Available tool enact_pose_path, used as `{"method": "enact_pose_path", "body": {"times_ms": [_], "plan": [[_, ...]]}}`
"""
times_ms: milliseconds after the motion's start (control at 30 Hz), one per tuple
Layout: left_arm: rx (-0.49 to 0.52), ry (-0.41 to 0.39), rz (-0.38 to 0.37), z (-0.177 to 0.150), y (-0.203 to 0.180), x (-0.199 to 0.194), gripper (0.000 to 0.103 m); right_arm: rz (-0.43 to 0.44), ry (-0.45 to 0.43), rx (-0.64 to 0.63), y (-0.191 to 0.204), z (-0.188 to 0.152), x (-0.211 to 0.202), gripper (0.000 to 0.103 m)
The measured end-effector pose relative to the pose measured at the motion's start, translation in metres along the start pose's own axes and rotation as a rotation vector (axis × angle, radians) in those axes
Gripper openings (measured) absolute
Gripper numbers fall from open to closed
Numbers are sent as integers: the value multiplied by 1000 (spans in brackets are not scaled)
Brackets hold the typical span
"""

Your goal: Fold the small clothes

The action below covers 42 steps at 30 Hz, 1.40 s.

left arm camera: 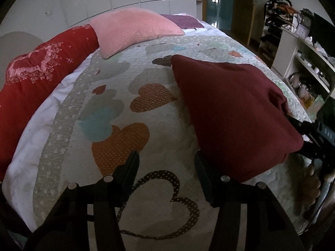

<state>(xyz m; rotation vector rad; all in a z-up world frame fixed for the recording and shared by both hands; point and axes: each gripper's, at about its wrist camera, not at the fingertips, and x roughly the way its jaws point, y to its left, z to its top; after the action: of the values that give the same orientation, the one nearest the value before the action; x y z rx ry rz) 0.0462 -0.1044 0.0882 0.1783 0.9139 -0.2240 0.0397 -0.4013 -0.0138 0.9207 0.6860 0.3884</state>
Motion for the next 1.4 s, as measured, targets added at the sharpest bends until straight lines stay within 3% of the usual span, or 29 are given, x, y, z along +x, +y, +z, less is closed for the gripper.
{"method": "enact_pose_path", "body": {"times_ms": [133, 267, 533, 667, 800, 900, 1000, 1167, 1233, 1400], "plan": [[-10, 6, -10, 2, 3, 3, 54, -34, 85, 53, 4, 16, 13, 68], [-20, 10, -29, 6, 6, 9, 55, -75, 115, 53, 13, 30, 27, 72], [-169, 64, -266, 30, 23, 48, 58, -112, 122, 9, 20, 49, 55, 76], [-233, 84, -363, 41, 29, 78, 68, -124, 117, -13, 24, 54, 68, 76], [-413, 166, -525, 37, 44, 105, 74, -116, 86, 2, 23, 54, 75, 76], [-467, 173, -541, 32, 45, 107, 74, -123, 67, 3, 23, 51, 77, 72], [-526, 188, -551, 29, 45, 105, 73, -104, 78, 42, 23, 51, 76, 62], [-686, 165, -658, 18, 69, 103, 73, -119, 83, 68, 27, 48, 73, 58], [-660, 138, -669, 23, 68, 96, 73, -116, 87, 85, 25, 47, 73, 58], [-479, 94, -647, 44, 35, 74, 74, -106, 100, 101, 18, 46, 74, 61]]}}
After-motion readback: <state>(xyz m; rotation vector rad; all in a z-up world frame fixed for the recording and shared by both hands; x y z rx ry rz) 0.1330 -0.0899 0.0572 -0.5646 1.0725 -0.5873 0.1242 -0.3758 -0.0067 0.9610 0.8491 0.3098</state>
